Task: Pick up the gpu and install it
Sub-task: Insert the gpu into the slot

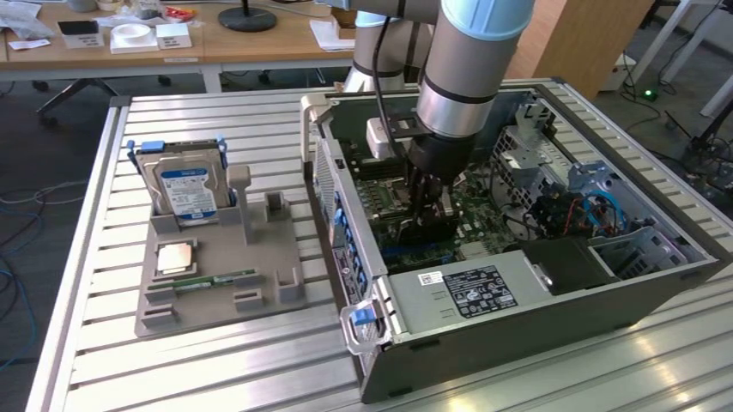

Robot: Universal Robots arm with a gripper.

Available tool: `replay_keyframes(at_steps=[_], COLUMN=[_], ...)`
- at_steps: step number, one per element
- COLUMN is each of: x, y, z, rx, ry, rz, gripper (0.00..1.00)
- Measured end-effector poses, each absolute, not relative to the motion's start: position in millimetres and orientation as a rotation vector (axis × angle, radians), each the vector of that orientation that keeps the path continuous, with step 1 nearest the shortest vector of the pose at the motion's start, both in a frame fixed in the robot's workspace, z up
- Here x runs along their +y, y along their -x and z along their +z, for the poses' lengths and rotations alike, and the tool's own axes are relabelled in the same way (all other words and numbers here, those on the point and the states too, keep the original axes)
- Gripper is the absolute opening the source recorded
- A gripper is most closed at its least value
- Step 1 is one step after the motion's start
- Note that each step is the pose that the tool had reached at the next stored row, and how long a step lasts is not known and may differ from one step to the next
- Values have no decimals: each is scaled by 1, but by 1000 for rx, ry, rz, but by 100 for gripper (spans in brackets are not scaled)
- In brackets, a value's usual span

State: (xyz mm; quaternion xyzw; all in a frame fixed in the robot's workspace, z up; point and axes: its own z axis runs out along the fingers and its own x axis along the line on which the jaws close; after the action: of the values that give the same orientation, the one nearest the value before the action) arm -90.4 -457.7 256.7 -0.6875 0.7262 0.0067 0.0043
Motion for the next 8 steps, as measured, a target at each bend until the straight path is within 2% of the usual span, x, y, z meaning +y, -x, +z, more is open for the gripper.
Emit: replay_keyframes(at_steps=[8], x=[-458], y=[90], z=[255], rx=[2275], ry=[2154], rz=[21], gripper=[26])
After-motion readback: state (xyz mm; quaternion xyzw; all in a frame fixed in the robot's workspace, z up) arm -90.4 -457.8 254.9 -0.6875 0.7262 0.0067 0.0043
